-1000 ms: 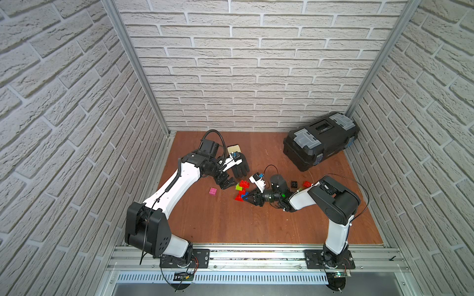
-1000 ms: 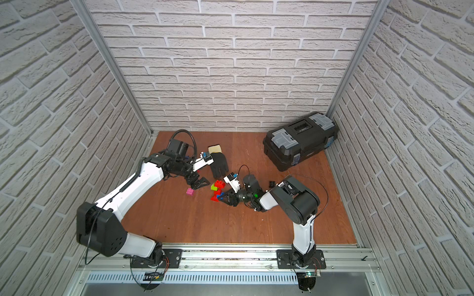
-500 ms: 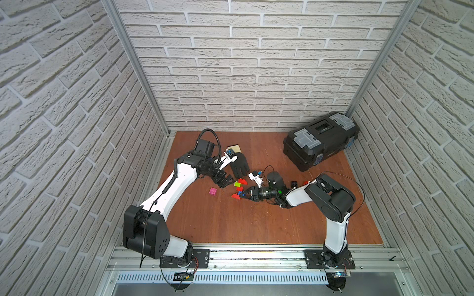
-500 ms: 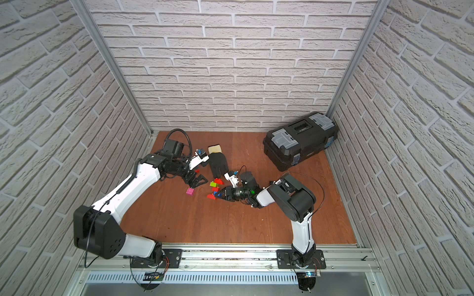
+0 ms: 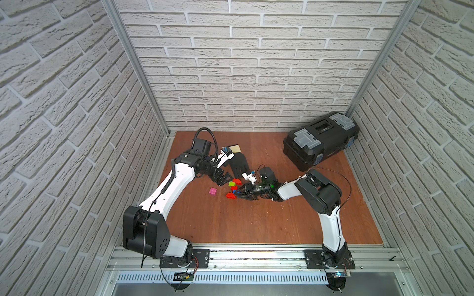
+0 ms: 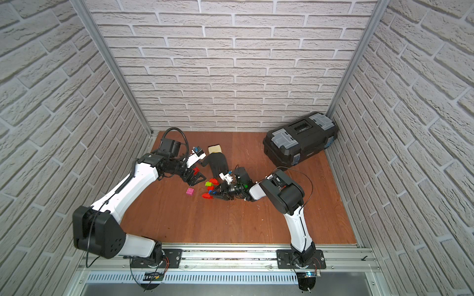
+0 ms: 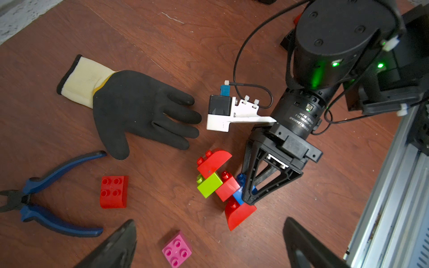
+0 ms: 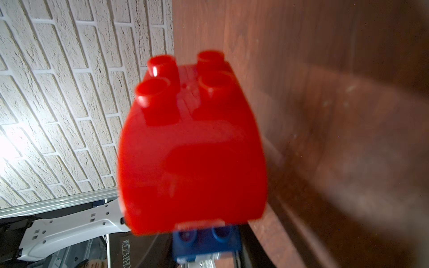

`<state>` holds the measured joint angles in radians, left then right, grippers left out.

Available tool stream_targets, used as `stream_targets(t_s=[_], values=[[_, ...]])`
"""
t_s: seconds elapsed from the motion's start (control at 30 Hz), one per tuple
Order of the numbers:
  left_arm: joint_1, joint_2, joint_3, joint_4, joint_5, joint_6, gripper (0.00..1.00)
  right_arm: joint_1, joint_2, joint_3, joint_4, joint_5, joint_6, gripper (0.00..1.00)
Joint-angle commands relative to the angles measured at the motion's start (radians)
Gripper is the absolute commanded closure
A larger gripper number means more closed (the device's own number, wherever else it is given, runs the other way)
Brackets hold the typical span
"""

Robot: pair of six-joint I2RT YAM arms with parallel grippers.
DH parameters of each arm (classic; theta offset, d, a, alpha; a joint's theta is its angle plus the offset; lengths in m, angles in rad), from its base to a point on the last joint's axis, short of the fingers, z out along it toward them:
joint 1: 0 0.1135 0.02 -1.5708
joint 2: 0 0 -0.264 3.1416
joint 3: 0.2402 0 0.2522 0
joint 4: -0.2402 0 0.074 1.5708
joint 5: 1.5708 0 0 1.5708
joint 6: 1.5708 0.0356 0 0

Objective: Assemble the letter s with lego
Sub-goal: Adjust the lego brick at the center of the board.

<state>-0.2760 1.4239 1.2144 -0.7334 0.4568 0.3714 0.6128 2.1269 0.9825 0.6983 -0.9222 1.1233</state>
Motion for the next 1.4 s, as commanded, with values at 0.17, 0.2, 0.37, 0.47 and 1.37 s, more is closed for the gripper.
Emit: stream_targets(t_s=[0.17, 0.2, 0.37, 0.47, 1.37], values=[[0.022, -0.022, -0.014, 0.031, 0.010, -0.020, 0.02, 0.007, 0.060, 0.122, -0.083, -0.062, 0.018, 0.65], [0.023, -0.022, -0.014, 0.032, 0.010, -0.020, 0.02, 0.007, 0.065, 0.133, -0.088, -0.065, 0.021, 0.65], [0.028, -0.022, -0.017, 0.032, 0.010, -0.021, 0.02, 0.007, 0.092, 0.174, -0.129, -0.067, 0.019, 0.64], [0.029, -0.018, -0.019, 0.033, 0.008, -0.022, 0.02, 0.007, 0.097, 0.179, -0.155, -0.056, 0.010, 0.62], [0.033, -0.001, -0.008, 0.031, 0.017, -0.026, 0.02, 0.037, -0.063, 0.183, -0.633, 0.191, -0.318, 0.40]])
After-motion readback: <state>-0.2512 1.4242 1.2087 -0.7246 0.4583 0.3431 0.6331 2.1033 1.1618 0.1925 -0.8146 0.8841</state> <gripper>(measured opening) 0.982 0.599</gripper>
